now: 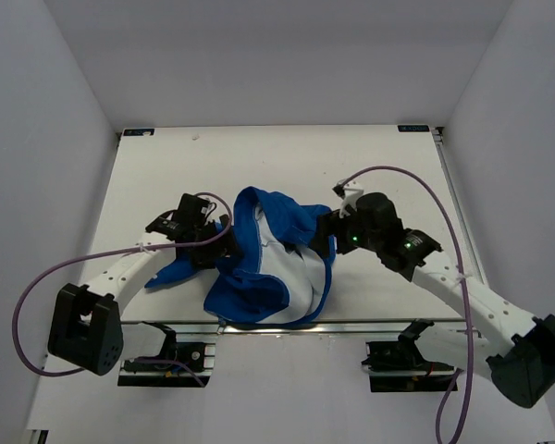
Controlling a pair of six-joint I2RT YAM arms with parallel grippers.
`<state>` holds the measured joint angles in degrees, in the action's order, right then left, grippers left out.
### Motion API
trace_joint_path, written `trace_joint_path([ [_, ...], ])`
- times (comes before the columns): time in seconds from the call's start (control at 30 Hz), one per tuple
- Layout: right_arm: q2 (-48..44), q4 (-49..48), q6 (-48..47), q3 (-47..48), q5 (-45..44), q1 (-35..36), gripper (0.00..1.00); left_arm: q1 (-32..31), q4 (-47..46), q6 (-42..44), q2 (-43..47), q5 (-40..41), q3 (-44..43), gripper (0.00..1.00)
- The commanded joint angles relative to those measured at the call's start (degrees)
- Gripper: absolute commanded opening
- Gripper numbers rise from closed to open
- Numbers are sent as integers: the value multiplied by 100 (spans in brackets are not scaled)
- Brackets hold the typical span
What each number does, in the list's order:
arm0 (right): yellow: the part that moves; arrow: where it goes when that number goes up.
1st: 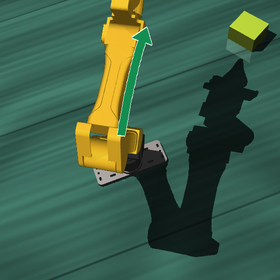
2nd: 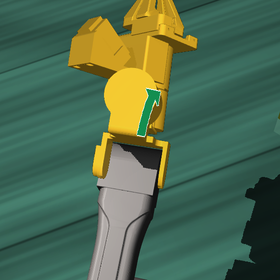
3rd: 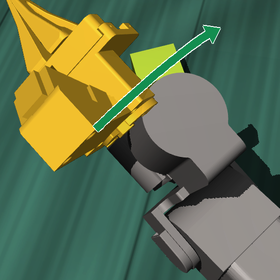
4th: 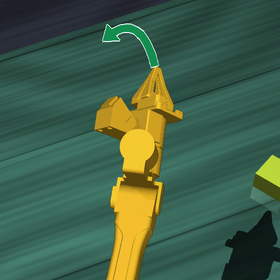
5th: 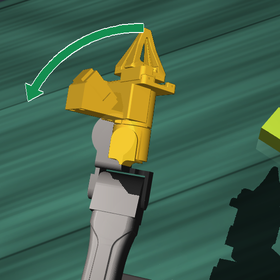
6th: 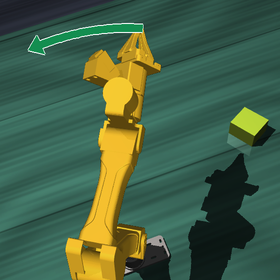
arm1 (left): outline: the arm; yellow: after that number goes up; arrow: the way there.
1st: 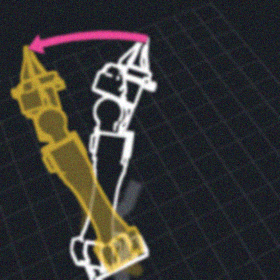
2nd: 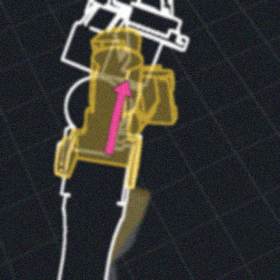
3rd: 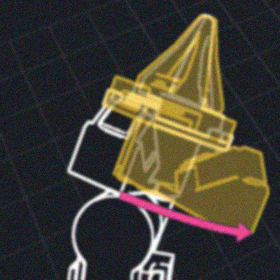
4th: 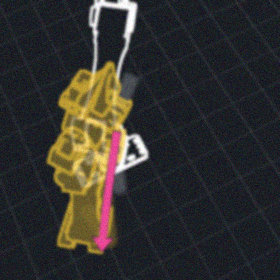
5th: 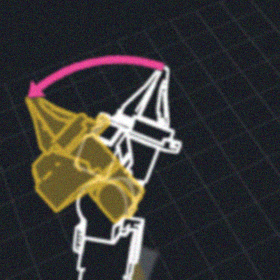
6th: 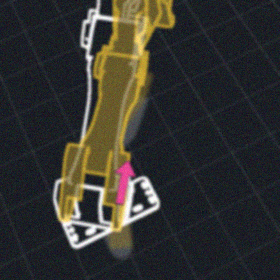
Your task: Zip up the jacket
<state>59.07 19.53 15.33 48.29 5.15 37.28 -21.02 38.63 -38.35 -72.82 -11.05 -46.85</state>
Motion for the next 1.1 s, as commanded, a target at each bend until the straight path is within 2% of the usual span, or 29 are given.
trace_joint_path([
  [0.0, 297, -634, -206, 5, -365, 420, 89, -8, -505, -120, 119, 6, 9, 98],
  [0.07, 631, -713, -232, 31, -444, 588, 89, -8, -550, -111, -91, -3, -17, 98],
  [0.2, 1281, -854, -66, 119, -1276, 816, 89, -8, -935, -68, -496, -282, -79, 98],
  [0.23, 1535, -880, -13, 189, -1488, 816, 89, -8, -1023, -50, -584, -388, -96, 90],
  [0.3, 1782, -933, 118, 285, -2067, 808, 75, -8, -1286, 29, -864, -765, -201, 68],
  [0.33, 1958, -933, 163, 425, -2236, 816, 43, -17, -1358, 38, -953, -854, -245, 36],
  [0.4, 2056, -1047, 285, 540, -2587, 816, 24, -17, -1411, 108, -1137, -951, -507, 0],
  [0.47, 2030, -1135, 260, 715, -2799, 816, 0, -17, -1297, 291, -1357, -882, -833, 0],
  [0.6, 1566, -1214, 94, 1181, -3921, 816, 0, -17, -701, 503, -1148, -198, -1957, 0],
  [0.63, 1442, -1276, -29, 1287, -4099, 816, 0, -17, -595, 547, -903, 204, -2447, 0],
  [0.77, 704, -1451, -618, 1858, -4663, 807, 0, -17, -225, 863, -166, 1233, -3513, 0],
  [0.87, 19, -1636, -1101, 2271, -4541, 808, 0, -17, -32, 1153, 353, 1535, -4269, 0],
  [0.97, -509, -1559, -1496, 2886, -4015, 808, 0, -17, 205, 1312, 619, 1509, -5145, 0],
  [1.07, -826, -1295, -1698, 3668, -2586, 816, 0, -17, 189, 1347, 1040, 1115, -5736, 0],
])
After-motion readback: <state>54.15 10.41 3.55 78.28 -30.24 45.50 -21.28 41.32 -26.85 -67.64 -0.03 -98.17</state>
